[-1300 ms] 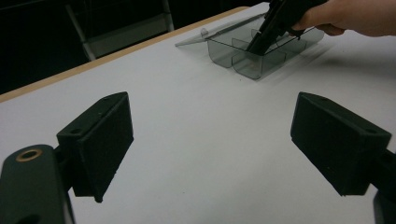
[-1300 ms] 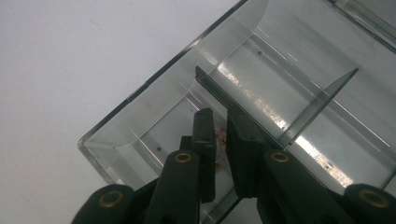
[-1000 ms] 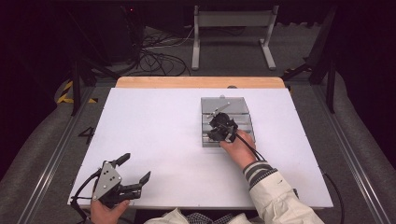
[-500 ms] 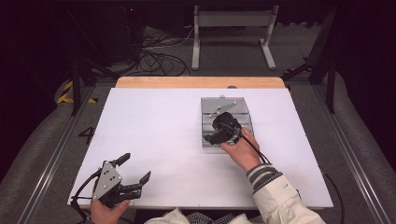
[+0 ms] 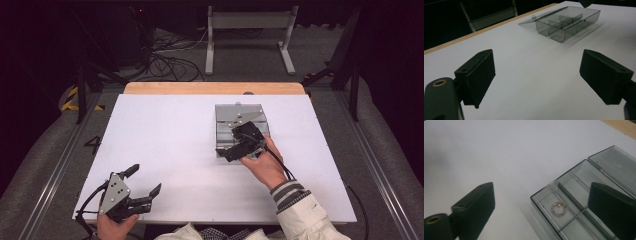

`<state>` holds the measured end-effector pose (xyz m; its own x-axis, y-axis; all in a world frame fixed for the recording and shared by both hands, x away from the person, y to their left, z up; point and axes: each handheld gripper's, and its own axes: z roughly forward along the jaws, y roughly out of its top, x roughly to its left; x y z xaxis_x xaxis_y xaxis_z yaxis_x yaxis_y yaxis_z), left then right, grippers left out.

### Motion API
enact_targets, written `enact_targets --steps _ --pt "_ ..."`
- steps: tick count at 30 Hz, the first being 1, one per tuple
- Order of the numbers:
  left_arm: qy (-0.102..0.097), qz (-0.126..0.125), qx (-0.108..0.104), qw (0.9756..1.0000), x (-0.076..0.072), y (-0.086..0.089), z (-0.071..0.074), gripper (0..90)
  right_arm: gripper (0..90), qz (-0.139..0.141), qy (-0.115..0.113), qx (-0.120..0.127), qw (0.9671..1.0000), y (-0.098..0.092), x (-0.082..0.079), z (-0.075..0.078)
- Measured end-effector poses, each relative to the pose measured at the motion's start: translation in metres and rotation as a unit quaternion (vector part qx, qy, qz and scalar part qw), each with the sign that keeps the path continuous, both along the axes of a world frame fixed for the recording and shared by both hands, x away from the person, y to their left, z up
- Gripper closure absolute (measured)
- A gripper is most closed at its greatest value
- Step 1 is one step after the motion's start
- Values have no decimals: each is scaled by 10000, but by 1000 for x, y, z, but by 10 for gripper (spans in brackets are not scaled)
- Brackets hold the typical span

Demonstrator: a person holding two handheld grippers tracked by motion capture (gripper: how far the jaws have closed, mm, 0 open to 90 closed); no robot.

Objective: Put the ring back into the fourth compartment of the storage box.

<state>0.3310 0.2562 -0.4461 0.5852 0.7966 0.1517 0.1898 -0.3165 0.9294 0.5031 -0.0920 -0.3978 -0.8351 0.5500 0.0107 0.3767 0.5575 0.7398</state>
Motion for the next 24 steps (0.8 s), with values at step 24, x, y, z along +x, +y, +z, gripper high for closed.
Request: enact_targets --steps 24 --pt "-9 24 17 10000 0 0 0 136 0 129 -520 362 9979 -11 -18 12"
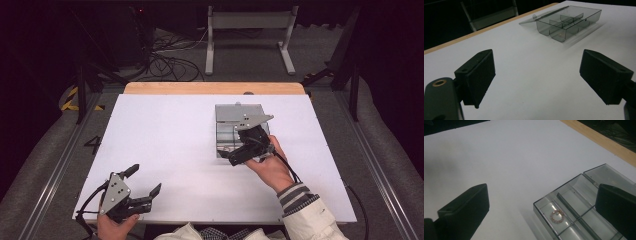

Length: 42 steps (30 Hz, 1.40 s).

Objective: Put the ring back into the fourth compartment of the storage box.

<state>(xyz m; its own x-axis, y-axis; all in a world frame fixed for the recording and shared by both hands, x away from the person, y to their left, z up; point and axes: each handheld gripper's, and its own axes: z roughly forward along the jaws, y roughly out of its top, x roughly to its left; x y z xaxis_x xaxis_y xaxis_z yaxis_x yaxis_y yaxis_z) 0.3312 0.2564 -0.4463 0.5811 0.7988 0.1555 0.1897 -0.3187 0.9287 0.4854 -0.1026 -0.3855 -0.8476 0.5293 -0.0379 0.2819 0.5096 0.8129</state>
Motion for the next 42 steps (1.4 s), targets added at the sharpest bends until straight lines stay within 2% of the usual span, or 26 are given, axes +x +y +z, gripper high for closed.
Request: enact_targets --steps 8,17,26,34,42 --pt "11 4 -17 10000 -1 0 0 137 0 -104 -216 123 9996 -10 -9 1" --pt "12 11 -15 10000 -1 -1 0 137 0 -92 -245 512 9983 -36 -22 8" --pt "2 13 23 10000 0 -1 0 136 0 -217 -321 473 9981 -67 -30 5" --pt "-3 15 36 10000 0 -1 0 137 0 -331 -310 456 9979 -89 -39 -6" --pt "-7 4 -3 10000 -1 -1 0 135 0 -243 -316 491 9980 -105 -49 -19"
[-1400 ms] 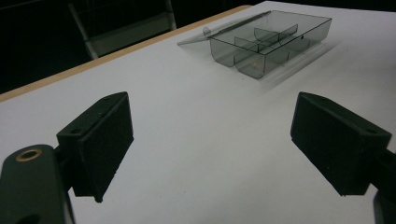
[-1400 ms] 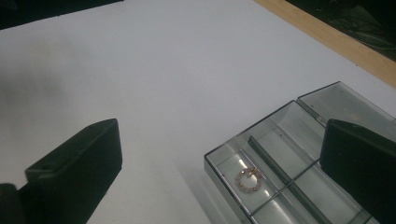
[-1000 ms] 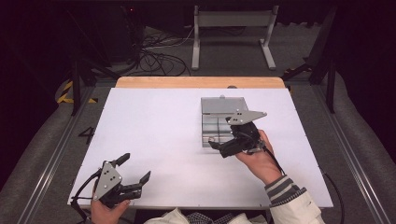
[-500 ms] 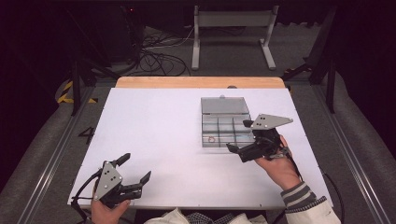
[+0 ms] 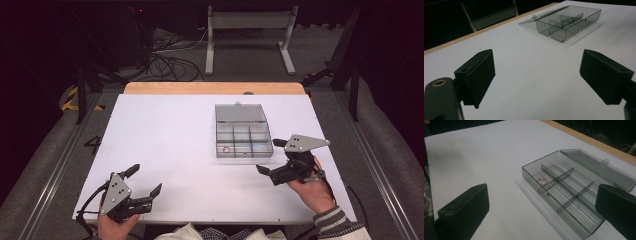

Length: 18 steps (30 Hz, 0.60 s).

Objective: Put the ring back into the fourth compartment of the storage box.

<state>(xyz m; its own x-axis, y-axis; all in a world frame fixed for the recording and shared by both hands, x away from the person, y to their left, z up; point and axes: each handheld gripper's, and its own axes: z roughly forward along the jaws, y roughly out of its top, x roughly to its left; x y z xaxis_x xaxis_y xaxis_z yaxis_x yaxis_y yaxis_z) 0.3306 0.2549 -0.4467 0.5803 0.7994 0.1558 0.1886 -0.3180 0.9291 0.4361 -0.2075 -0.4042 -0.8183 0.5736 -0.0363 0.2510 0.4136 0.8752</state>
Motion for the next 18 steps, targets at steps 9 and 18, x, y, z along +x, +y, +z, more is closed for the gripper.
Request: enact_targets --steps 9,18 --pt "1 10 0 10000 0 0 0 135 0 -157 92 -33 9998 -16 -8 -16" --pt "-12 8 46 10000 0 0 0 135 0 -269 253 37 9993 -33 -13 -38"
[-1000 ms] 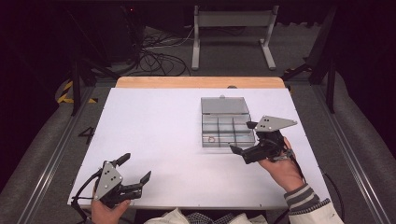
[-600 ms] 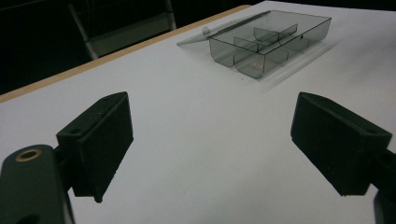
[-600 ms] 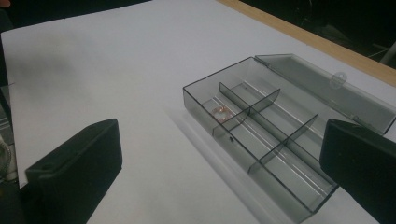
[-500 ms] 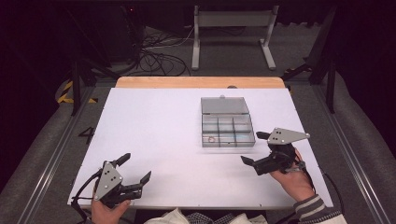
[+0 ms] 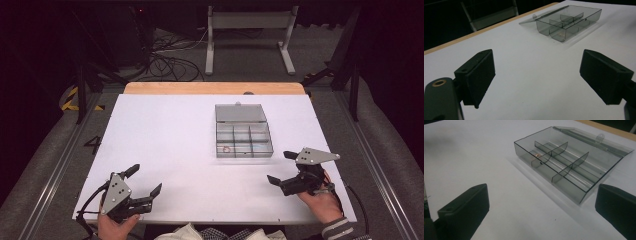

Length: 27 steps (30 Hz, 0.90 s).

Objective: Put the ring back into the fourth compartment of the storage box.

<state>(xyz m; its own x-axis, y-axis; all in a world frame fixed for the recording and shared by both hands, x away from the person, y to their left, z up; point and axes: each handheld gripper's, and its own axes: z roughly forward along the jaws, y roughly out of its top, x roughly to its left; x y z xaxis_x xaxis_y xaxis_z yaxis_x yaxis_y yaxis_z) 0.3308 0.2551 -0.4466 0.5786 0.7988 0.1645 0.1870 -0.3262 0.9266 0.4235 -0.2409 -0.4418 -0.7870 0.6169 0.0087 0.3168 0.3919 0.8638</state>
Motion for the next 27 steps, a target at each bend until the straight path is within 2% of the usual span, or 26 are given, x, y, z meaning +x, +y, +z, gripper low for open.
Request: enact_targets --steps 14,19,27 --pt "25 0 -23 10000 0 -1 0 135 0 -140 206 56 9997 -17 -9 -28" --pt "43 2 -25 10000 0 -1 -1 135 0 -150 254 -134 9995 -19 -9 -36" --pt "42 -22 41 10000 1 -2 -1 135 4 -178 450 -265 9985 -20 -11 -48"
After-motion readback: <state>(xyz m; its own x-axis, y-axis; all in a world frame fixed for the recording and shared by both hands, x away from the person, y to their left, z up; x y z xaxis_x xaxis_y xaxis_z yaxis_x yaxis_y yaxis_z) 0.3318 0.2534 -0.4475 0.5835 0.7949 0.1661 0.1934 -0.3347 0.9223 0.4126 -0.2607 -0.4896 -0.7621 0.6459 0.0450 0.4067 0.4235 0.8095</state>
